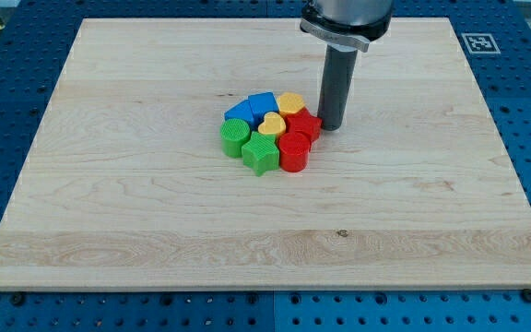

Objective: Point your arm towards the group of blocks

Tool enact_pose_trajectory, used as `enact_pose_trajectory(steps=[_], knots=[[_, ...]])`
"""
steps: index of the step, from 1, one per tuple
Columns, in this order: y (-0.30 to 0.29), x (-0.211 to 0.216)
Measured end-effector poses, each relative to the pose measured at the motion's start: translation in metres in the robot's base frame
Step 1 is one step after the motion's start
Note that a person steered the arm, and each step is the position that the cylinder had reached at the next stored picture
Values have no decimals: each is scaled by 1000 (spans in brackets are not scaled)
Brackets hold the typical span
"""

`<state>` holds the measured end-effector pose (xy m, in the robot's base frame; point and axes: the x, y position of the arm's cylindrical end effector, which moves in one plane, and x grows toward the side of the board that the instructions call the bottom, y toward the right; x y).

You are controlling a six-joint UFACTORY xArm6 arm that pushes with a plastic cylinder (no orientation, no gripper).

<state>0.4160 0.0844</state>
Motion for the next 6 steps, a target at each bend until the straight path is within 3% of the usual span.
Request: enact_pose_trajectory(steps=[3, 5, 6], knots=[[34, -40], [-39, -102], [-93, -100]])
